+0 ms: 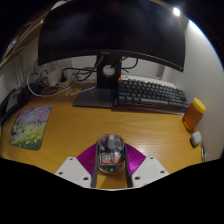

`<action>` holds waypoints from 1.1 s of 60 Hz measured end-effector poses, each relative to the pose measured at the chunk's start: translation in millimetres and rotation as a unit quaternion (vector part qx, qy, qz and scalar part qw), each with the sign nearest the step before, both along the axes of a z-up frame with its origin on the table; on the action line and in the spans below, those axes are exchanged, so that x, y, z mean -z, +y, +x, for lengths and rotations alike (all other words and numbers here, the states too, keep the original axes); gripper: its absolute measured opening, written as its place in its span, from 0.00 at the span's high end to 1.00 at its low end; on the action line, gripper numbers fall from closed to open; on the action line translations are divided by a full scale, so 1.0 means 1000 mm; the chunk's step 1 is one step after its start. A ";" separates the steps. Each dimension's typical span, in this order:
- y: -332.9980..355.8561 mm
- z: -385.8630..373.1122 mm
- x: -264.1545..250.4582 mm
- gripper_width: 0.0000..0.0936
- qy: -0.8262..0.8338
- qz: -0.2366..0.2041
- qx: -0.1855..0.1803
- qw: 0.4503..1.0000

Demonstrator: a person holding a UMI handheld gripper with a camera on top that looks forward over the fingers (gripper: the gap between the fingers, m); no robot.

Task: Arrange mouse

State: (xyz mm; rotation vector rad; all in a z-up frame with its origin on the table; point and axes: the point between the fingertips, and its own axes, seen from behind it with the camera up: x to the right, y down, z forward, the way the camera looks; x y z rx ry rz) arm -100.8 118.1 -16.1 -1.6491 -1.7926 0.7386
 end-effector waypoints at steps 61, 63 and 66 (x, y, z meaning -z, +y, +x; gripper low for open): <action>-0.362 -0.016 -0.001 0.45 -0.012 -0.018 -0.071 0.997; -0.360 -0.015 -0.002 0.33 -0.014 -0.007 -0.074 0.997; -0.356 -0.011 -0.008 0.13 -0.018 0.007 -0.073 0.997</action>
